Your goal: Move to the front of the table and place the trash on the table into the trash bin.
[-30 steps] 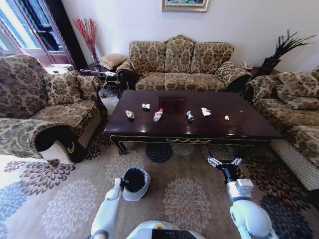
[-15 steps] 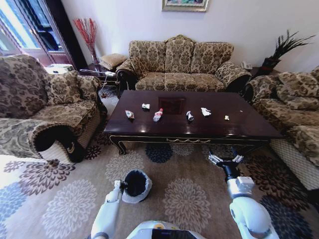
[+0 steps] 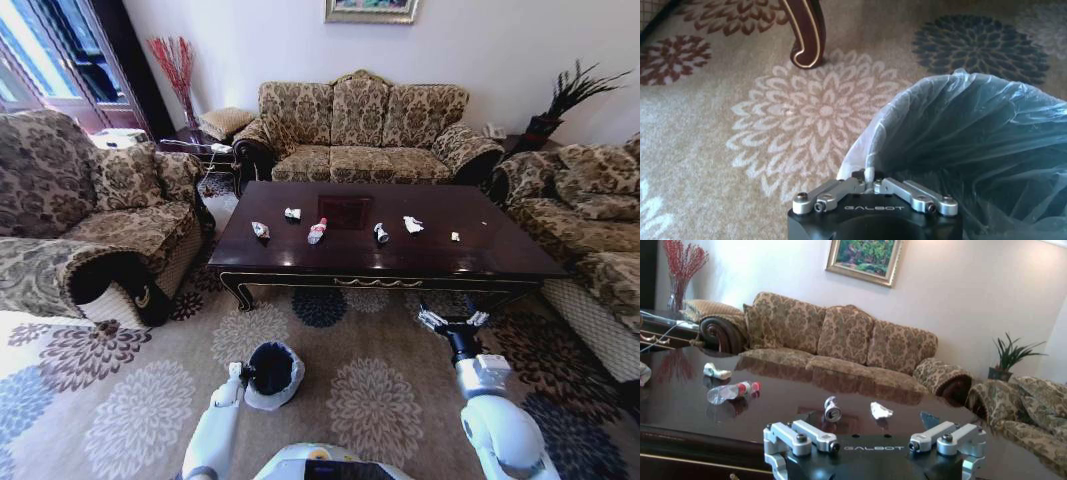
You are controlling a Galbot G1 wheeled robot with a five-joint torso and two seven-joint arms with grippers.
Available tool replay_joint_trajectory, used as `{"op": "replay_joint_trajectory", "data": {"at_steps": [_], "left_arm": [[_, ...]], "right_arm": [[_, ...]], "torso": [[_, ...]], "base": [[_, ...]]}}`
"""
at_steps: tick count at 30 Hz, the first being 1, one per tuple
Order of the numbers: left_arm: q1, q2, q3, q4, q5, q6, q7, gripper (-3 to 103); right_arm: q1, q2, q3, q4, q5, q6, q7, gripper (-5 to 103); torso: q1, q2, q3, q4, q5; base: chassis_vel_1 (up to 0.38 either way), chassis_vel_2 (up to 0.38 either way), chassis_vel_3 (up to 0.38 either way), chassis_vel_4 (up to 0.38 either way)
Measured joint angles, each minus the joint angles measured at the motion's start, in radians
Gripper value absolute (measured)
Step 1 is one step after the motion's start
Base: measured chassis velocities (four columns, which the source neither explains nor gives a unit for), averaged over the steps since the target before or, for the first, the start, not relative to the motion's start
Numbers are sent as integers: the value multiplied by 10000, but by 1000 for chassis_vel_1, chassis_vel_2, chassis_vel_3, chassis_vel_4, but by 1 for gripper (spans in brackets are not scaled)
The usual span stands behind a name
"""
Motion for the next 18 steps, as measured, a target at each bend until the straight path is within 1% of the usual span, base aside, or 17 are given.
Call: {"op": "replay_joint_trajectory", "data": {"at_steps": [18], "left_arm": [[-1,0,2,-4,0,-4,-9,0]], "right_arm": [[-2,0,1,9,0,3,0,100]], "torso": [[0,0,0,0,0]], "base": [[0,0,0,0]]}}
